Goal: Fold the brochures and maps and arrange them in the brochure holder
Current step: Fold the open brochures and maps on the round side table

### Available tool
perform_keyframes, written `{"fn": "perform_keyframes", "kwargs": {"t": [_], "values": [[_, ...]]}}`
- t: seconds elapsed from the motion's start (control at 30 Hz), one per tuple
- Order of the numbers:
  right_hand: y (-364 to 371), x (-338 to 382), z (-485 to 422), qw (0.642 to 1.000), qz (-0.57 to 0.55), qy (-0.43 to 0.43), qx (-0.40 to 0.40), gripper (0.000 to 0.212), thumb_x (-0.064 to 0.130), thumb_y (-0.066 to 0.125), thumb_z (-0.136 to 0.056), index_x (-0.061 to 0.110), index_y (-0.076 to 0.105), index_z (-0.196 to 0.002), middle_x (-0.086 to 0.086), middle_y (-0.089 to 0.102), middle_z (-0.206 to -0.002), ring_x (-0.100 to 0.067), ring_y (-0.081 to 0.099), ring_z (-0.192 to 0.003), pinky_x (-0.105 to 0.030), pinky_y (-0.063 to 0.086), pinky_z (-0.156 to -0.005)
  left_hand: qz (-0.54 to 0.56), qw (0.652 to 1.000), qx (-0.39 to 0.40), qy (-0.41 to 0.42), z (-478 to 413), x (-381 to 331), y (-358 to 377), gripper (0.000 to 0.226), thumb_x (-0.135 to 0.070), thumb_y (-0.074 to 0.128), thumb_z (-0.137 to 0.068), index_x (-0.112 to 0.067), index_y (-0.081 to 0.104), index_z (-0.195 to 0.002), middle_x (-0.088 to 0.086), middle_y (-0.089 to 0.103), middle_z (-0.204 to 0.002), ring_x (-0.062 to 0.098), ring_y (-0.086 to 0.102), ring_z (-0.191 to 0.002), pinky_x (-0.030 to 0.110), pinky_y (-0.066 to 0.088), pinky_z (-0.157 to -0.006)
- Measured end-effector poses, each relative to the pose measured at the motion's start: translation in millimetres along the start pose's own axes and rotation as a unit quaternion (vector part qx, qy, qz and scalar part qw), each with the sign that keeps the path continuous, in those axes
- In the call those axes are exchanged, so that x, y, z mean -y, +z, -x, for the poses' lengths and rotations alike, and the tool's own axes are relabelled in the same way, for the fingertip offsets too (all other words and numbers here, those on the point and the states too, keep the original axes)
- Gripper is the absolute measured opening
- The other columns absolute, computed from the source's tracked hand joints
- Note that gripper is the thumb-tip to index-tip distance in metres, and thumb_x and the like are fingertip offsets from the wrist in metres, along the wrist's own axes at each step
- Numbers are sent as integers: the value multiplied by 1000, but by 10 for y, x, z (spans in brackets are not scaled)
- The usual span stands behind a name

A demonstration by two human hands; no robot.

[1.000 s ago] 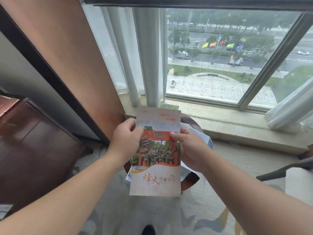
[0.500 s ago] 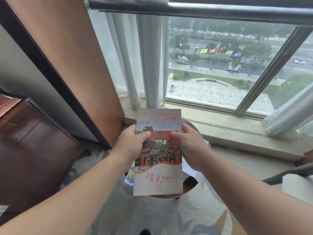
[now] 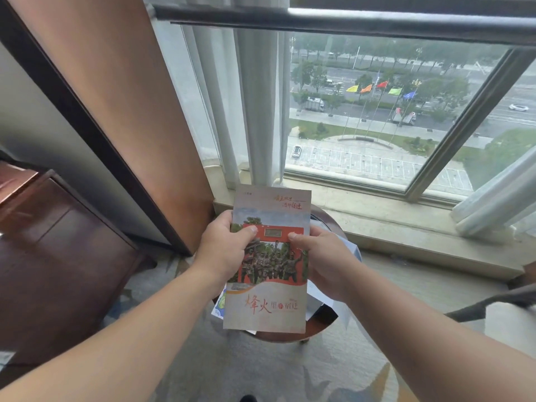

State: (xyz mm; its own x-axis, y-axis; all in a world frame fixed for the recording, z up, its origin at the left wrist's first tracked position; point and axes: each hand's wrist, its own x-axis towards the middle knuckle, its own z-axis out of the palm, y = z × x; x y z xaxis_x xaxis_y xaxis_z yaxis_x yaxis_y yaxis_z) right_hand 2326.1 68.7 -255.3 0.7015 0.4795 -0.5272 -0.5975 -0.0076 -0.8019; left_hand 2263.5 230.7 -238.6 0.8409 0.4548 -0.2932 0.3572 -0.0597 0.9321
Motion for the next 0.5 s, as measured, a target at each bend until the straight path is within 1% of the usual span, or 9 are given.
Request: {"fn": "perform_keyframes", "kwargs": {"t": [0.1, 0.17, 0.2, 0.23, 0.3, 0.37, 0.4, 0.43, 0.5], "values": [[-26, 0, -16, 1000, 11, -10, -27, 25, 12, 45, -104, 21, 65, -116, -11, 75, -106, -34, 72, -98, -56, 57, -83, -97, 994, -46, 36, 5, 1, 28, 26, -31, 66, -89, -31, 53, -111, -1, 61, -113, 21, 63, -103, 50, 54, -87], [-53, -6, -20, 1000, 7, -10, -25, 25, 12, 45, -104, 23, 65, -114, -10, 76, -104, -32, 72, -97, -55, 57, -84, -80, 996, -38, -6, 16, -9, 35, 44, -34, 65, -89, -31, 44, -128, 0, 54, -123, 22, 59, -111, 50, 52, -92], [-59, -17, -18, 1000, 8, -9, -27, 25, 12, 45, -104, 23, 65, -114, -9, 76, -103, -32, 72, -97, -55, 57, -85, -46, 998, -23, -39, 16, 2, 38, 47, -32, 64, -90, -27, 44, -131, 1, 56, -123, 23, 60, -110, 50, 53, -92], [-67, -34, -24, 999, 13, -7, -30, 25, 12, 46, -103, 22, 64, -115, -10, 76, -104, -32, 72, -97, -56, 57, -86, -20, 998, -9, -65, 16, 25, 41, 40, -28, 63, -91, -23, 48, -128, 3, 61, -119, 24, 63, -106, 51, 54, -91], [-78, -86, -48, 999, 24, 1, -36, 24, 11, 46, -103, 21, 64, -116, -11, 75, -104, -33, 72, -96, -56, 57, -84, -21, 997, -2, -79, 34, 97, 46, 19, -21, 60, -93, -21, 58, -112, 5, 69, -107, 25, 68, -98, 52, 55, -89], [-59, -149, -88, 999, 35, 13, -27, 24, 11, 46, -102, 22, 66, -111, -10, 77, -100, -29, 75, -88, -47, 61, -69, -29, 996, -8, -86, 57, 187, 37, 9, -17, 57, -95, -22, 60, -102, 5, 71, -101, 24, 69, -92, 50, 57, -85], [-29, -183, -116, 998, 46, 18, -29, 24, 11, 47, -102, 23, 66, -109, -9, 77, -97, -27, 75, -84, -42, 61, -63, -18, 995, -4, -94, 66, 233, 25, 9, -17, 55, -96, -22, 61, -101, 5, 73, -99, 23, 70, -90, 49, 58, -83], [12, -220, -147, 997, 62, 21, -39, 23, 11, 48, -101, 23, 65, -109, -8, 77, -97, -27, 75, -83, -41, 60, -62, -5, 995, 2, -102, 72, 289, 6, 11, -16, 53, -98, -22, 62, -100, 4, 74, -96, 23, 72, -89, 49, 59, -82], [87, -318, -236, 990, 118, 19, -71, 22, 14, 54, -97, 25, 57, -117, -6, 72, -104, -28, 72, -89, -48, 61, -73, 9, 994, 4, -112, 62, 397, -49, 19, -15, 48, -100, -25, 64, -101, 1, 75, -97, 23, 72, -92, 50, 58, -84]]}}
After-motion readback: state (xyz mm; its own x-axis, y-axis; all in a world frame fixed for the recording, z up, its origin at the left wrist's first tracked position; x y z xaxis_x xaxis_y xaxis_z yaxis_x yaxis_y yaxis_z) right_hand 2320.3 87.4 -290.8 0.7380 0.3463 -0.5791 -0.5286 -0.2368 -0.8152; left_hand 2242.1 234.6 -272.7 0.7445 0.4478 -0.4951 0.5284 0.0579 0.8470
